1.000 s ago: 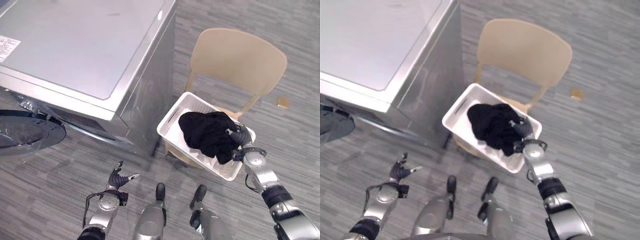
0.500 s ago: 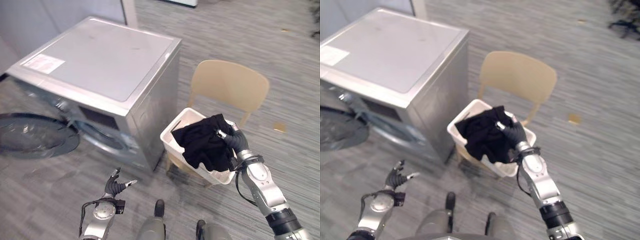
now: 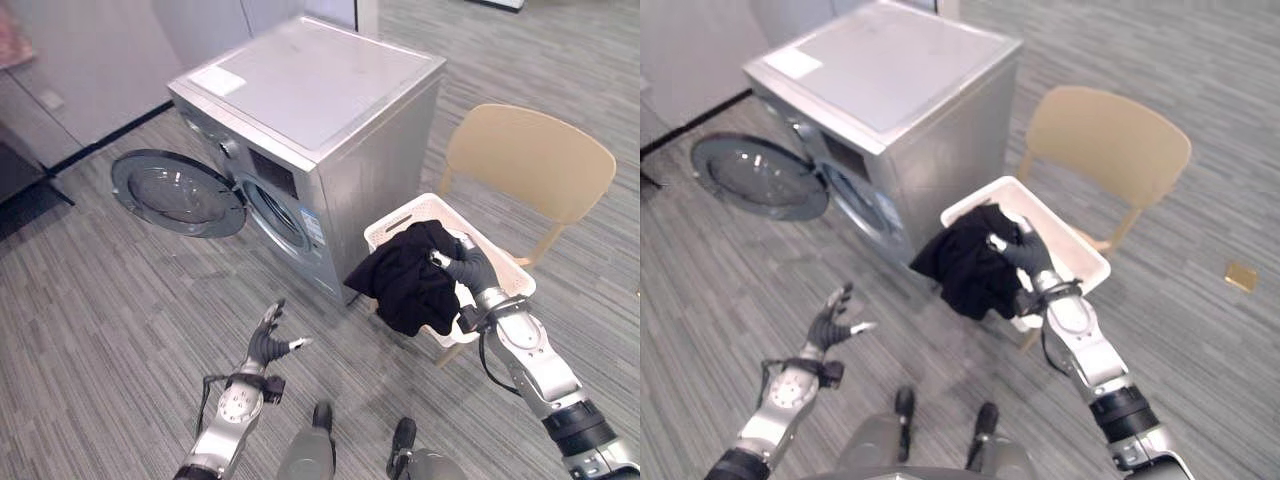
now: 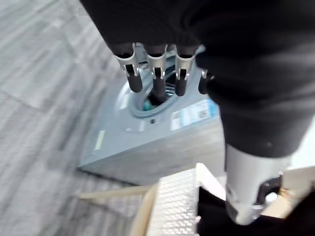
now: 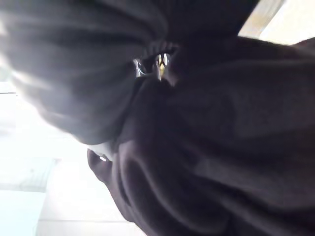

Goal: Grab the laundry basket,head to the washer,open it,put in the laundry and shut it.

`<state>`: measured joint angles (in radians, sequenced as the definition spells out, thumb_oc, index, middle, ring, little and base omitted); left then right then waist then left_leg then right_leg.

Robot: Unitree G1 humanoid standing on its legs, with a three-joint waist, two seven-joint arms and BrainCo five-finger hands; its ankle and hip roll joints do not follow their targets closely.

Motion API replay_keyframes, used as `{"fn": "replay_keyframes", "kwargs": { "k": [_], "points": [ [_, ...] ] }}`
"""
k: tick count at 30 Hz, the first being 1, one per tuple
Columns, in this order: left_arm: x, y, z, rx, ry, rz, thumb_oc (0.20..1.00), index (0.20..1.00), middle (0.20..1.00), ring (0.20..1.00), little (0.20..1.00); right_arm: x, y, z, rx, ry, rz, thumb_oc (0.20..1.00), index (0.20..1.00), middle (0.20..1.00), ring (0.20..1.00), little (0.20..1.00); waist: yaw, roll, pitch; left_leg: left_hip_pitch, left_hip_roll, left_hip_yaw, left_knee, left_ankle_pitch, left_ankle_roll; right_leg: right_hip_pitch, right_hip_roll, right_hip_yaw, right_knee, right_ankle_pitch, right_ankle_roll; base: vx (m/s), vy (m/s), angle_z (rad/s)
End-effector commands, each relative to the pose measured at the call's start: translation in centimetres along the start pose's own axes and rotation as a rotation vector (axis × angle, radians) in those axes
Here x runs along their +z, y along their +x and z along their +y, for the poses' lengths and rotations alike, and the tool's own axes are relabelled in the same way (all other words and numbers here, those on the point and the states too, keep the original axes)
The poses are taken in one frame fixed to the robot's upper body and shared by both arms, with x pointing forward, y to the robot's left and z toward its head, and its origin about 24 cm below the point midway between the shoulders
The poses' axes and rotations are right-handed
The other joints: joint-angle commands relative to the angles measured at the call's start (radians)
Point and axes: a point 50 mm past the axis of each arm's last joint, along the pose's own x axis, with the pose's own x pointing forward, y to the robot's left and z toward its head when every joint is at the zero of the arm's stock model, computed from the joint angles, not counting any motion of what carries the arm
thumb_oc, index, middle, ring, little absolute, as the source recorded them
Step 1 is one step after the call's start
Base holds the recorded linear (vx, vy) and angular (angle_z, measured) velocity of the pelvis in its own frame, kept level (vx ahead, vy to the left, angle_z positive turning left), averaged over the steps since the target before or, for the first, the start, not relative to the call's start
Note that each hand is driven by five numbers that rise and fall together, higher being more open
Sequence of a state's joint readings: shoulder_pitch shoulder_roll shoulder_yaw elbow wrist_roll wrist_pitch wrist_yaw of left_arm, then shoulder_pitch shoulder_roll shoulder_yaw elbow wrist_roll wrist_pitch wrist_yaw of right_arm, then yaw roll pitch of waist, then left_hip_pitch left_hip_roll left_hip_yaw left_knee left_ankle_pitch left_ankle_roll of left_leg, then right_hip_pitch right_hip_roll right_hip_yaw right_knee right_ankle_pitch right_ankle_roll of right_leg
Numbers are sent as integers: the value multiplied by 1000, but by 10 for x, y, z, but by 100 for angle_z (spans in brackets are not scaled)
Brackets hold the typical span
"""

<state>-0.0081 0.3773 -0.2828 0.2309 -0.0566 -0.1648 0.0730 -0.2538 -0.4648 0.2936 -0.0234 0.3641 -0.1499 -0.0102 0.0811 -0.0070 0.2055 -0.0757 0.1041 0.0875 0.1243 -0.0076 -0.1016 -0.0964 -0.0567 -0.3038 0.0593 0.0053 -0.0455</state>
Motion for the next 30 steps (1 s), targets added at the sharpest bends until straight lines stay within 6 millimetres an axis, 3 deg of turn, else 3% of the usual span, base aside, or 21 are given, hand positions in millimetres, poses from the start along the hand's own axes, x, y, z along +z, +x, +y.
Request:
{"fn": "replay_keyframes", "kwargs": {
  "k": [1,2,11,15,17,18,19,23,24,25,26,27,30],
  "points": [
    [38,14,0,-39,119,-192,1000,1000,1000,1000,1000,41,20,14,60,61,-225,200,200,200,200,200,-19,-56,-41,-22,-29,30,-53,6,31,105,-5,41,-69,-78,122,65,103,40],
    [50,21,-8,-74,141,-242,1000,1000,1000,1000,1000,43,25,22,95,70,-231,200,200,200,200,200,-25,-64,-56,-7,-34,18,-82,5,29,113,-6,36,-77,-72,125,53,79,34],
    [91,49,-45,-174,192,-377,1000,1000,1000,1000,1000,64,48,70,250,181,-302,200,200,200,200,200,-32,-98,-99,68,-48,28,-139,-11,43,139,-10,69,-79,-61,141,40,80,2],
    [92,65,-64,-187,219,-343,1000,1000,1000,1000,1000,78,53,101,350,314,-337,200,200,200,200,200,-53,-94,-125,111,-53,50,-177,-11,51,149,-9,91,-80,-58,149,41,67,-21],
    [91,68,-67,-183,227,-332,1000,1000,1000,1000,1000,80,53,105,368,338,-344,200,200,200,200,200,-56,-93,-127,118,-53,55,-183,-11,52,151,-8,96,-81,-57,149,28,48,-16],
    [93,75,-66,-155,246,-325,388,388,388,388,388,86,52,113,404,390,-361,200,200,200,200,200,-64,-89,-134,130,-54,60,-195,-8,52,154,-8,103,-85,-54,151,24,42,-23],
    [93,75,-66,-155,246,-326,200,200,200,200,200,86,52,113,404,389,-361,200,200,200,200,200,-64,-89,-133,132,-54,61,-197,-8,52,155,-8,103,-85,-54,152,22,34,-19],
    [102,77,-53,-67,192,-355,200,200,200,200,200,88,45,120,460,442,-361,200,200,200,200,200,-77,-77,-138,142,-56,69,-210,-4,53,155,-8,112,-93,-45,154,1,18,-9],
    [103,75,-50,-55,177,-364,200,200,200,200,200,85,43,120,469,434,-348,460,460,460,460,460,-77,-76,-139,143,-56,69,-212,-3,52,156,-9,111,-95,-44,155,1,7,-12],
    [103,75,-49,-55,176,-363,200,200,200,200,200,85,43,121,469,434,-347,558,558,558,558,558,-77,-76,-140,143,-56,69,-212,-3,52,156,-9,111,-95,-44,156,3,-2,-4],
    [105,73,-46,-41,161,-376,200,200,200,200,200,82,42,119,472,408,-337,912,912,912,912,912,-77,-74,-142,143,-56,69,-212,-4,52,158,-9,111,-98,-42,157,0,0,0],
    [107,68,-39,-22,130,-389,200,200,200,200,200,76,40,114,469,354,-310,1000,1000,1000,1000,1000,-77,-73,-145,143,-56,66,-212,-3,51,161,-10,110,-102,-41,156,0,0,0],
    [105,63,-31,-3,101,-395,200,200,200,200,200,68,36,106,450,282,-285,1000,1000,1000,1000,1000,-77,-71,-148,145,-56,63,-212,-1,50,166,-9,108,-104,-40,157,0,0,0]
  ]
}}
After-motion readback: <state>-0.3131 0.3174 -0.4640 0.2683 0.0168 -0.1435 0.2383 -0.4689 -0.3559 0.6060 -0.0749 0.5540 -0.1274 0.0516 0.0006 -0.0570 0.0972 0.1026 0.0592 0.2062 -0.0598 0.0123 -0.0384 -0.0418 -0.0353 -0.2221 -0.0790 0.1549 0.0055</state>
